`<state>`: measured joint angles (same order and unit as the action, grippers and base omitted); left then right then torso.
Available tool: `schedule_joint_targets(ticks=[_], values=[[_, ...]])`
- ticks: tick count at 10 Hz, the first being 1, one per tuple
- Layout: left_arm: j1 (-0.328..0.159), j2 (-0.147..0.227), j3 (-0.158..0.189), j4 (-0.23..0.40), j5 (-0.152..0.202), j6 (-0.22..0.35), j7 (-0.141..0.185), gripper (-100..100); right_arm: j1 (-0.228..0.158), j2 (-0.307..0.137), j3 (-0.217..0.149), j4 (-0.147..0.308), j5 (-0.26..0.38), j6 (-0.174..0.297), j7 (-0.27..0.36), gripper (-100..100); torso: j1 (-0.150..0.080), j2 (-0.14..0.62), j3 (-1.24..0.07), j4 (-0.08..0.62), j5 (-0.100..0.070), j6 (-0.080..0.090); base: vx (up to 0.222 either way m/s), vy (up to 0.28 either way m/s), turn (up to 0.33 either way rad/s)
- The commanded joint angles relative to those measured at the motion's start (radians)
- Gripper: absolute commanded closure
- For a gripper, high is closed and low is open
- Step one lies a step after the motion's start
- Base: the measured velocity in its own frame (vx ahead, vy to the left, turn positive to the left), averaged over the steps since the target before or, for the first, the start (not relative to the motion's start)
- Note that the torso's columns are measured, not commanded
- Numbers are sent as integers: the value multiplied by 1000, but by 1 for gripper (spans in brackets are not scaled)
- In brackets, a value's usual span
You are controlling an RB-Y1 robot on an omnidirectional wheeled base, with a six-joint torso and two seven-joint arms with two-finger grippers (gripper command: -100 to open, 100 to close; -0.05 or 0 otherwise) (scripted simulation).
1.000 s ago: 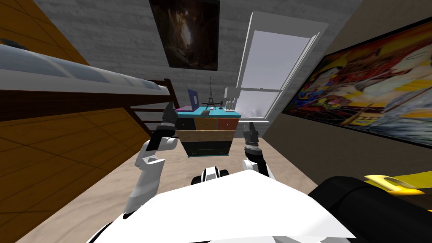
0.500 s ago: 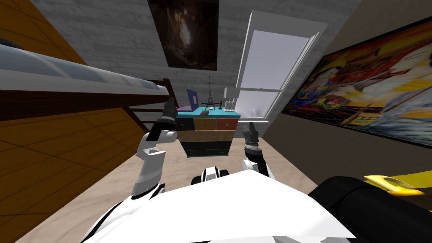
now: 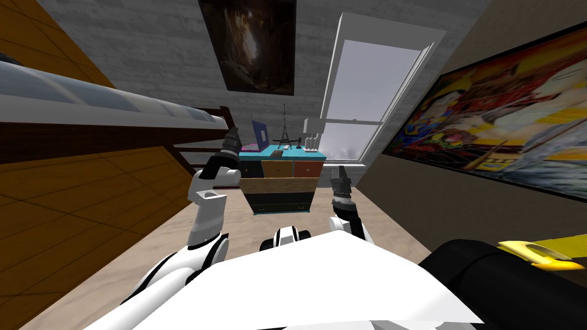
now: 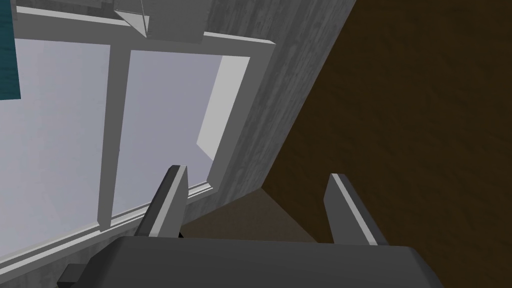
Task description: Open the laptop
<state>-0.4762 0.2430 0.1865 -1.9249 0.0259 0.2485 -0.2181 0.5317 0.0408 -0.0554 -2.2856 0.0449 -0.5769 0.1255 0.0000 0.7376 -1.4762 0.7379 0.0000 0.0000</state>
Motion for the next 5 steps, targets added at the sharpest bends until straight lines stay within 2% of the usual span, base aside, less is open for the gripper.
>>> schedule_joint_targets(ticks=[1, 4, 5], values=[[-71, 10, 12, 40, -5, 76, -26, -100, 0, 0, 0, 0, 0, 0, 0, 0, 0, 0, 0, 0, 0, 0, 28, -28, 4], [-132, 17, 20, 69, -8, 142, -41, -100, 0, 0, 0, 0, 0, 0, 0, 0, 0, 0, 0, 0, 0, 0, 22, -23, 4], [-170, 25, 27, 99, -12, 175, -54, -100, 0, 0, 0, 0, 0, 0, 0, 0, 0, 1, 0, 0, 0, 0, 23, -34, 7]])
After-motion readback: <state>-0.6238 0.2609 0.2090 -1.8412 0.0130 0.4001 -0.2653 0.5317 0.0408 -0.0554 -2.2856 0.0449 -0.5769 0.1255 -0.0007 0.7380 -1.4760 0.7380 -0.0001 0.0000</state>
